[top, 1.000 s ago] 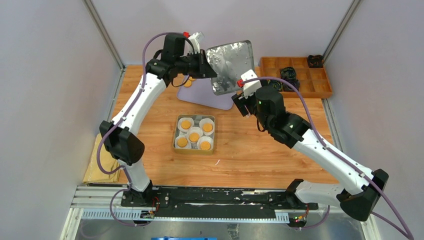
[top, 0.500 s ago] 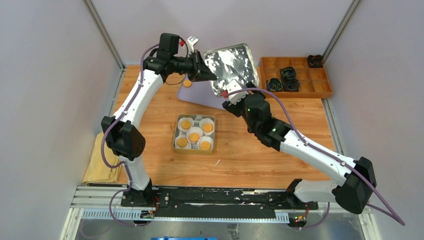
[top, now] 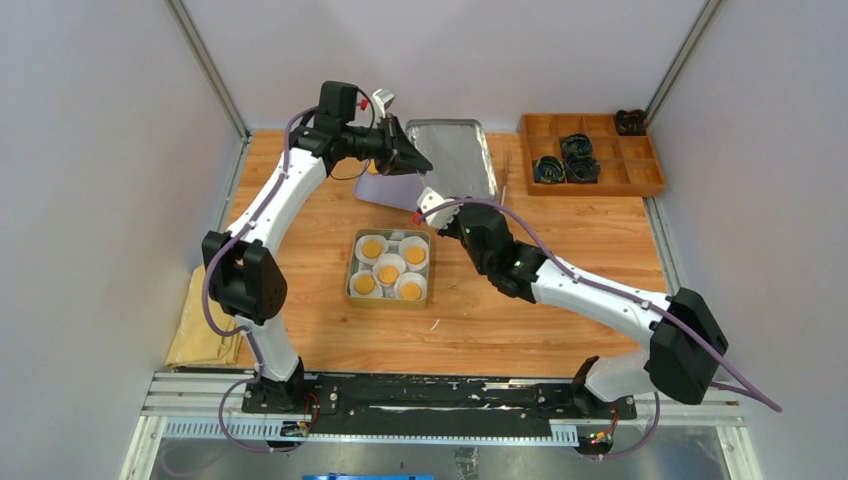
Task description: Pack the cookies
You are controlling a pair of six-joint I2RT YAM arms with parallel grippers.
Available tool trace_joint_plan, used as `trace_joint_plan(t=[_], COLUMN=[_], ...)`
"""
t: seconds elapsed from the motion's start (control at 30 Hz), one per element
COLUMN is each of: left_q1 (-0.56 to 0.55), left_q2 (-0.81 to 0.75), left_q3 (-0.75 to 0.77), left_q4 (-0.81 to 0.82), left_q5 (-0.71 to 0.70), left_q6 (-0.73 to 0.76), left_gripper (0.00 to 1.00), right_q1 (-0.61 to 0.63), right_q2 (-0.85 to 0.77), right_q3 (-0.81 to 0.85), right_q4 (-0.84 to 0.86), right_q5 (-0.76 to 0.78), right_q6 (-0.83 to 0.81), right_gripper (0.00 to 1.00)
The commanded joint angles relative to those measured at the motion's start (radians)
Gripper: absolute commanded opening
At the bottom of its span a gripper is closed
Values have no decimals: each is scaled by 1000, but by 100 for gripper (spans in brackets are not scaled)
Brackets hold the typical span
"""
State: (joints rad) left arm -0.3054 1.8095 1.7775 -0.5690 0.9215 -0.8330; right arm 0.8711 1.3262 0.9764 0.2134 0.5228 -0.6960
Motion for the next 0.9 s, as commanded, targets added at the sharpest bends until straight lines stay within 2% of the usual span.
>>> trace_joint_plan(t=[0.0, 0.03, 0.13, 0.23, 0.33, 0.37, 0.43, 0.57, 0.77, 0.87], left_q1=[-17, -17, -17, -17, -17, -16, -10, 20, 35, 36], left_q2=[-47, -47, -51, -54, -61, -64, -69, -112, -248, -325], left_q3=[-49, -50, -39, -28, -21, -18, -8, -12, -27, -55], left_q4=[-53, -53, -49, -35, -35, -41, -60, -38, -20, -12], left_q5=[74, 77, 75, 72, 57, 52, 25, -118, -642, -858], left_q6=[79, 84, 103, 114, 149, 165, 212, 250, 372, 414], left_gripper=[1, 4, 23, 34, 55, 59, 63, 64, 64, 64], right_q1=[-8, -7, -8, -11, -17, -17, -23, -46, -171, -271], right_q2=[-14, -9, 0, -12, -37, -47, -62, -82, -135, -156], right_q3=[46, 51, 83, 106, 137, 148, 183, 320, 420, 412], right_q4=[164, 156, 99, 53, -17, -41, -105, -372, -644, -680], right_q5=[58, 55, 73, 100, 114, 112, 116, 74, -233, -451], right_q6=[54, 57, 91, 151, 217, 229, 274, 448, 751, 874], right_gripper=[0, 0, 0, 0, 0, 0, 0, 0, 0, 0])
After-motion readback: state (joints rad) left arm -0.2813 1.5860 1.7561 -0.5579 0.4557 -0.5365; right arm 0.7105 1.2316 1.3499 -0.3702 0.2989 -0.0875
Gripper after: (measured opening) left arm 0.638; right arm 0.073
